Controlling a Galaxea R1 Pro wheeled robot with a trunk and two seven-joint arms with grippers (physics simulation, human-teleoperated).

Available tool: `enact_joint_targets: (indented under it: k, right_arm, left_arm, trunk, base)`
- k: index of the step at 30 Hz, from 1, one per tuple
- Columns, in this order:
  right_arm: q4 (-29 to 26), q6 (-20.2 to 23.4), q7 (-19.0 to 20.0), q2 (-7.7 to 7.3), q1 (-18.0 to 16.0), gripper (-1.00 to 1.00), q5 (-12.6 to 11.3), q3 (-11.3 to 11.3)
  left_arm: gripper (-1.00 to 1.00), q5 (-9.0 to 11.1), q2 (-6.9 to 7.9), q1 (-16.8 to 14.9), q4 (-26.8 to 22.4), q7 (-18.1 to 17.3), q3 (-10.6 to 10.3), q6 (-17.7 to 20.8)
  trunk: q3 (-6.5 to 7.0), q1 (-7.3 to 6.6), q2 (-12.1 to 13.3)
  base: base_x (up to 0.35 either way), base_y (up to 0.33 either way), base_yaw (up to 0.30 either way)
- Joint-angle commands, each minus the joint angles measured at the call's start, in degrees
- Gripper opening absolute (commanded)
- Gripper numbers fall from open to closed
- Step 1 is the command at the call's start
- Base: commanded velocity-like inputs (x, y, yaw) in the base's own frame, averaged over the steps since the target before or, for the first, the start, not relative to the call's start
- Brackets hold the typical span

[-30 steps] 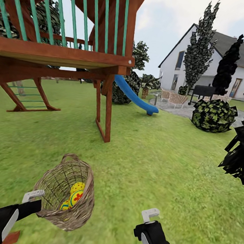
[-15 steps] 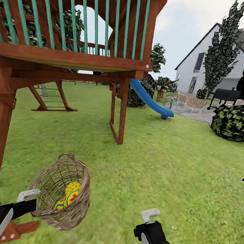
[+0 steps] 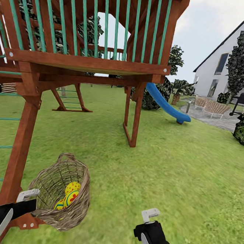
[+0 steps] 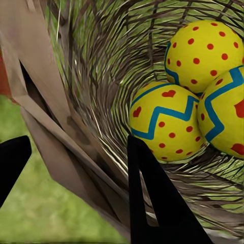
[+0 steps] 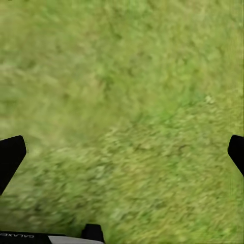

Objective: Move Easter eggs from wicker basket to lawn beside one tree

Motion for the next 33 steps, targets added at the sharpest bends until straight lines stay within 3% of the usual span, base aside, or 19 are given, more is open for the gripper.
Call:
enact_joint_targets:
  k: [1, 33]
  right_arm:
    - [-0.1, 0.1, -0.6, -0.02, -0.1, 1.00, -0.6, 0.1]
    - [-0.1, 0.1, -0.6, -0.04, 0.0, 1.00, -0.6, 0.0]
  left_arm:
    - [-1.00, 0.7, -0.02, -0.1, -0.1, -0.2, 0.2, 0.5]
    - [-1.00, 0.7, 0.24, -0.1, 0.0, -0.2, 0.2, 0.6]
  trunk:
    - [0.12, -0.21, 0.3]
    - [6.91, -7.24, 13.2]
  base:
    - [0.000, 0.000, 0.274]
    - [0.000, 0.000, 0.274]
